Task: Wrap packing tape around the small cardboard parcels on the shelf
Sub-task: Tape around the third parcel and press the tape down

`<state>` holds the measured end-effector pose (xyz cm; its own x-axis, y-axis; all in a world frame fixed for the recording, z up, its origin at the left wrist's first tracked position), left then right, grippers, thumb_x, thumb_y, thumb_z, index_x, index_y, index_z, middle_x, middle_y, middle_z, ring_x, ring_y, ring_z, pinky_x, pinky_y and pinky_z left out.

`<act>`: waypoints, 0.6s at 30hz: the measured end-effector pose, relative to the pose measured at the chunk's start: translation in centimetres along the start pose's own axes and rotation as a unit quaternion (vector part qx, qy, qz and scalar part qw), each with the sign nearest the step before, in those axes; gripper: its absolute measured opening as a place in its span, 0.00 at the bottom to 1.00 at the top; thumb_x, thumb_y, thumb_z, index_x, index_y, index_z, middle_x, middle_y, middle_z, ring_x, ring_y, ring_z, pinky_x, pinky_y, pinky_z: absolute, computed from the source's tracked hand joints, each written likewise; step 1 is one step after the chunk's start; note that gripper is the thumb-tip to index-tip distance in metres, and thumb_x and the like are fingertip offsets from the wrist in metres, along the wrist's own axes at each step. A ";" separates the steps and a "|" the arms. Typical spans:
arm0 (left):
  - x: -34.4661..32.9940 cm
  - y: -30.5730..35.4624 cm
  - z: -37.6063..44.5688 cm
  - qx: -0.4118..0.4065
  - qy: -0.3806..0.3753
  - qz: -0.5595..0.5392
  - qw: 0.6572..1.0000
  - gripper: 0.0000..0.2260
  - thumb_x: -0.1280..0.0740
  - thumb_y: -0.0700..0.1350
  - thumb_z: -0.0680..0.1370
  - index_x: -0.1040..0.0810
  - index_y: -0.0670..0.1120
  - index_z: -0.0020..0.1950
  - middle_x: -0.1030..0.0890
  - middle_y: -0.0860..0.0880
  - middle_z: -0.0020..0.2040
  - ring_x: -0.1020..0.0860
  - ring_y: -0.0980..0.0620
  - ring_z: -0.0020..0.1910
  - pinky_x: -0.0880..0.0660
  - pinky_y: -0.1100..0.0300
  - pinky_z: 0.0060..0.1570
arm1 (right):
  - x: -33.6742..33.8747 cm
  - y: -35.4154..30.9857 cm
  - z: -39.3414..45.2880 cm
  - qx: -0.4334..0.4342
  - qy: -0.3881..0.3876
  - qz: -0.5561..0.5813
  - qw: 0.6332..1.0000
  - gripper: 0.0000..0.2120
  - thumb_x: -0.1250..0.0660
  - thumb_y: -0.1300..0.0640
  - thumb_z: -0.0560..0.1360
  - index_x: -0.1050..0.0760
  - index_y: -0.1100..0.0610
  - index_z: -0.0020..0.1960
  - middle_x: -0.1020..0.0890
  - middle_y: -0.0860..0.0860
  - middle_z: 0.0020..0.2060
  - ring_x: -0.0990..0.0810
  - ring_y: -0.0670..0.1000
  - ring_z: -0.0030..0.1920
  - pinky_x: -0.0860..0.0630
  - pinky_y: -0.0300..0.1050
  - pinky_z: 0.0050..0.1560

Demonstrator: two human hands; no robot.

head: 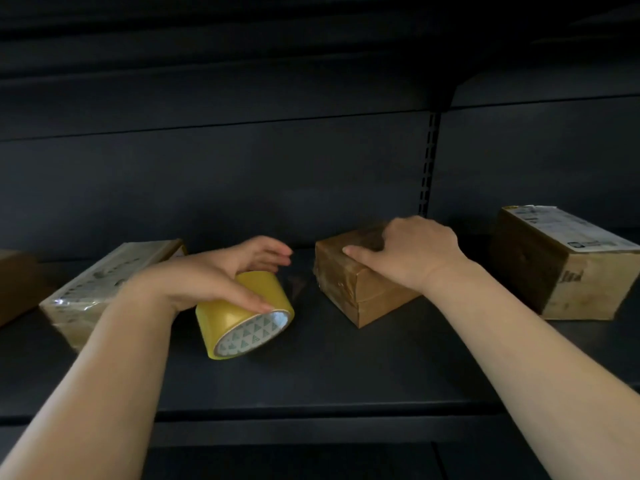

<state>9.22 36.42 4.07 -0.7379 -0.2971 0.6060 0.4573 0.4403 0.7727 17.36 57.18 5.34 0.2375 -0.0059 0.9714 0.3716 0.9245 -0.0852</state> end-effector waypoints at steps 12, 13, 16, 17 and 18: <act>-2.1 -0.6 4.3 -0.019 -0.133 -0.141 0.981 0.42 0.21 0.56 0.58 0.35 0.54 0.68 0.21 0.43 0.57 0.20 0.52 0.49 0.24 0.60 0.48 | -3.5 2.1 2.5 -0.015 -0.093 0.167 0.981 0.39 0.48 0.30 0.73 0.50 0.51 0.77 0.48 0.47 0.77 0.52 0.50 0.76 0.48 0.53 0.74; -2.2 -0.9 4.5 -0.028 -0.127 -0.164 0.978 0.41 0.22 0.56 0.59 0.34 0.53 0.68 0.20 0.44 0.55 0.20 0.52 0.49 0.24 0.60 0.47 | -3.6 2.4 2.7 -0.016 -0.071 0.193 0.979 0.37 0.46 0.32 0.74 0.47 0.51 0.76 0.47 0.48 0.76 0.52 0.50 0.76 0.49 0.54 0.74; -2.4 -0.9 4.9 -0.048 -0.086 -0.158 0.982 0.40 0.23 0.60 0.59 0.31 0.51 0.67 0.17 0.48 0.48 0.20 0.53 0.48 0.25 0.62 0.47 | -2.5 3.6 1.9 -0.036 0.051 0.254 0.965 0.31 0.44 0.38 0.77 0.39 0.53 0.74 0.39 0.51 0.74 0.43 0.53 0.74 0.42 0.53 0.72; -2.4 -0.9 5.1 -0.053 -0.068 -0.150 0.985 0.39 0.24 0.63 0.59 0.30 0.51 0.66 0.17 0.49 0.46 0.20 0.54 0.48 0.25 0.63 0.47 | -1.6 4.3 0.9 -0.045 0.100 0.261 0.959 0.29 0.44 0.39 0.77 0.36 0.53 0.72 0.34 0.53 0.72 0.37 0.54 0.71 0.37 0.52 0.69; -2.3 -0.9 5.2 -0.053 -0.051 -0.146 0.987 0.39 0.26 0.66 0.58 0.29 0.52 0.65 0.16 0.49 0.46 0.19 0.55 0.47 0.25 0.64 0.46 | -0.4 5.2 -0.3 -0.059 0.142 0.254 0.955 0.27 0.44 0.40 0.77 0.33 0.53 0.70 0.29 0.54 0.68 0.31 0.56 0.67 0.31 0.51 0.64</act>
<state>7.94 41.09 0.99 -0.8897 -0.3085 0.3366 0.2635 0.2552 0.9303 19.46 61.84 4.46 0.6419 0.3136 0.6997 0.2381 0.7859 -0.5706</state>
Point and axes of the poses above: each hand's wrist, its own z-axis towards the middle knuckle, its own x-axis out of the back of the hand, y = z × x, the point moved 5 cm from there along z, towards the middle knuckle
